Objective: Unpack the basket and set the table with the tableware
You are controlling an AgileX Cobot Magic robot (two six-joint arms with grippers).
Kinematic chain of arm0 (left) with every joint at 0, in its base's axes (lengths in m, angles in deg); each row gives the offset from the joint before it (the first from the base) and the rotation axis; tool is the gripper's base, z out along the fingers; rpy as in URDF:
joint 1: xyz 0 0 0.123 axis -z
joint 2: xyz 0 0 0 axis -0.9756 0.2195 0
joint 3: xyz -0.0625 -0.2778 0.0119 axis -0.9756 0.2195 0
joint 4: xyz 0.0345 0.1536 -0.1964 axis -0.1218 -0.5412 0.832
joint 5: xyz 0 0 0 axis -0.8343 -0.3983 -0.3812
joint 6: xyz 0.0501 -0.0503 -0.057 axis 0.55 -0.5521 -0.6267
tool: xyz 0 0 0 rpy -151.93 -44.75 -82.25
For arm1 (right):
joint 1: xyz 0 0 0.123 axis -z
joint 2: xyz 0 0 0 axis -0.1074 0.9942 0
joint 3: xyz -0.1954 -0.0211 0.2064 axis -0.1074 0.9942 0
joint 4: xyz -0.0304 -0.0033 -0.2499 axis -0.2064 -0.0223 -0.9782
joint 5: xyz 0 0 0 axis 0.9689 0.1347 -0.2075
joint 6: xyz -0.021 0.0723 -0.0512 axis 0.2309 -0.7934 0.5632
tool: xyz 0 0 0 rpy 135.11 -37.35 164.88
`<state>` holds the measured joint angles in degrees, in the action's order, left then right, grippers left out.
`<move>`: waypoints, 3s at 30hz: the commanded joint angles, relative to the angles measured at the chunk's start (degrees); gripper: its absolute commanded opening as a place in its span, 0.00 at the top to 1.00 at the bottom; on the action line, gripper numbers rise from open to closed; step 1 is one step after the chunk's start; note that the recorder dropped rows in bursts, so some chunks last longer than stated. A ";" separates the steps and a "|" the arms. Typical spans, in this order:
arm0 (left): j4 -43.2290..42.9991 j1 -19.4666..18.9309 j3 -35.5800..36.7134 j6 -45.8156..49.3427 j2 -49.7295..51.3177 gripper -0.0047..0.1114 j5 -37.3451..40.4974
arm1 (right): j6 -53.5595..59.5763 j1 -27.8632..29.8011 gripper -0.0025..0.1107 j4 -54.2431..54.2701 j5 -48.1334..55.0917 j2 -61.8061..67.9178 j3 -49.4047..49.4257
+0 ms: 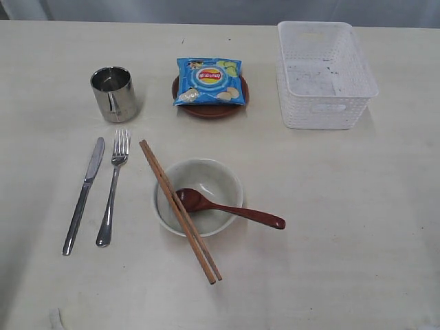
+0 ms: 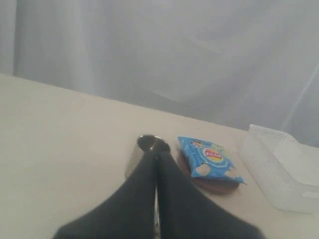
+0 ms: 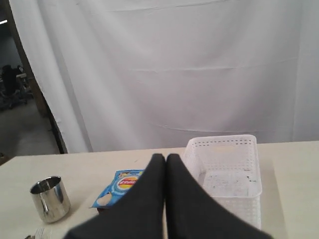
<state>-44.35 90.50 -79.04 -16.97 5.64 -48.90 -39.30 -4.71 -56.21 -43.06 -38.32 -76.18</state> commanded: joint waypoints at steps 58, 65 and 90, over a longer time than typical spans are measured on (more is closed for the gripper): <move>3.19 -8.64 12.33 19.45 -0.24 0.96 -4.76 | -0.65 -0.11 0.98 1.47 -0.85 -0.29 0.22; 3.19 -8.64 12.33 19.45 -0.24 0.96 -4.76 | -0.65 -0.11 0.98 1.47 -0.85 -0.29 0.22; 3.19 -8.64 12.33 19.45 -0.24 0.96 -4.65 | -0.66 -0.11 0.98 1.47 -1.78 -0.29 0.22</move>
<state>-41.44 82.03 -66.92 2.28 5.64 -52.95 -39.77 -4.71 -54.74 -43.54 -38.32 -76.18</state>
